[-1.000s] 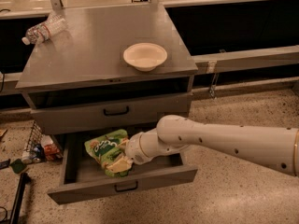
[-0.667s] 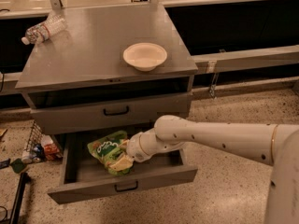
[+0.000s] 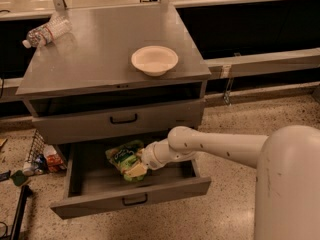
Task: Place green rice chip bag into middle drawer
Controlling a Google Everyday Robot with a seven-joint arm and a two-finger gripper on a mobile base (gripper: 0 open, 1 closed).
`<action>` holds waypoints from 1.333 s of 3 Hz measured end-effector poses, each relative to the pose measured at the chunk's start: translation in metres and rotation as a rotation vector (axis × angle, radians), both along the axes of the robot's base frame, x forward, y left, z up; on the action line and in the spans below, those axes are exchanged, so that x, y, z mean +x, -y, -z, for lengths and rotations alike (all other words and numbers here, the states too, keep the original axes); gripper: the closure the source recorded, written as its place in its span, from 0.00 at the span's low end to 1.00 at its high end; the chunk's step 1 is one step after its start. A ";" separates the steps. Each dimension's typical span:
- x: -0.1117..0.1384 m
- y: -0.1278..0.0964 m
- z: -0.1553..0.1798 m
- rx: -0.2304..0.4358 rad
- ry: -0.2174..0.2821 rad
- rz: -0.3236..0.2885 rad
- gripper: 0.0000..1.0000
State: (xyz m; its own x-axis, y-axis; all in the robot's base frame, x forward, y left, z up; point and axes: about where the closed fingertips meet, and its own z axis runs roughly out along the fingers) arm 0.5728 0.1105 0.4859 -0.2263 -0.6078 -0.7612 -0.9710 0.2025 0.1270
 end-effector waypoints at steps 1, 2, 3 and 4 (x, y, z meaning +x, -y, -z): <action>0.013 0.002 0.014 -0.002 -0.008 0.036 0.53; 0.020 0.002 0.019 0.001 -0.013 0.066 0.29; 0.019 0.002 0.012 0.017 -0.017 0.089 0.05; 0.015 0.004 -0.004 0.030 -0.033 0.116 0.08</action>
Offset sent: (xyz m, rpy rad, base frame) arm 0.0302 -0.0072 -0.0238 0.0029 0.0134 -0.1097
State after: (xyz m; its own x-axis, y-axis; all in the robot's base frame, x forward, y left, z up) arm 0.5880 0.1066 0.4895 -0.3191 -0.5532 -0.7695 -0.9365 0.3085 0.1666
